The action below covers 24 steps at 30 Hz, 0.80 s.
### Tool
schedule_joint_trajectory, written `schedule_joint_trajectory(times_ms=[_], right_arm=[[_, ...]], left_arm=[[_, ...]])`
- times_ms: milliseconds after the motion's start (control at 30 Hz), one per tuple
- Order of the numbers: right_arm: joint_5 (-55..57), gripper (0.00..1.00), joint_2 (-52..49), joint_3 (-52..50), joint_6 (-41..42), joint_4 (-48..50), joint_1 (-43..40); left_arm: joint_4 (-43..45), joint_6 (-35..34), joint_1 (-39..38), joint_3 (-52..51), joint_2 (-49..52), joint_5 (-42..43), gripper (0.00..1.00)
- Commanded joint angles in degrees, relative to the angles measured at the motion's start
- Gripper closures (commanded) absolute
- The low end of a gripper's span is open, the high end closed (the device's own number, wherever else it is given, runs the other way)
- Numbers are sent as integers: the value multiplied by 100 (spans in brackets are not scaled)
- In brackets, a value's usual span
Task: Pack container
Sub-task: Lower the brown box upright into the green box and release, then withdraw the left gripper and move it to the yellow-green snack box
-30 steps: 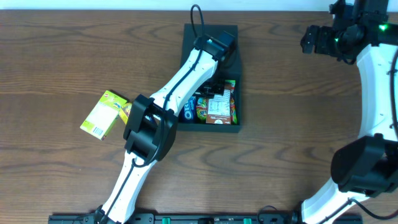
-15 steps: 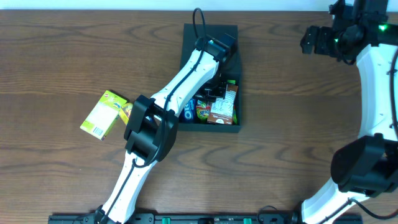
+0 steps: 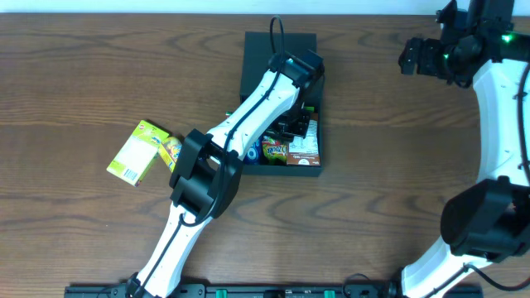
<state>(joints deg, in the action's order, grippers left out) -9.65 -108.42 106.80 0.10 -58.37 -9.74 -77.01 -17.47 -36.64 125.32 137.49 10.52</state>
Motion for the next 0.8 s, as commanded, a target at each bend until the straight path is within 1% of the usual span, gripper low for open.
schedule_joint_trajectory(times_ms=[0,133,200,300,433,600,667,767], right_arm=[[-138,1,-44,-37,-103,26,-31],[-133,1,-44,-37,-105,28,-31],[-133,1,-44,-37,-105,31,-33],[-136,1,-44,-37,-105,31,-31],[-133,1,-44,-37,-105,26,-31],[-136,1,-44,-37,-105,31,-31],[-136,1,-44,-37,-105,42,-31],[-136,1,-44,-37,-103,61,-31]], left_arm=[[-28,125,-15,-39,-90,61,94],[-96,120,24,28,-114,-409,94],[-116,122,76,157,-175,-498,94],[-59,232,160,610,-339,-501,94],[-256,291,245,1178,-354,-946,94],[-461,321,750,1641,-621,-909,94],[-476,501,975,1648,-826,-909,94],[-660,761,1309,1648,-1134,-1167,94]])
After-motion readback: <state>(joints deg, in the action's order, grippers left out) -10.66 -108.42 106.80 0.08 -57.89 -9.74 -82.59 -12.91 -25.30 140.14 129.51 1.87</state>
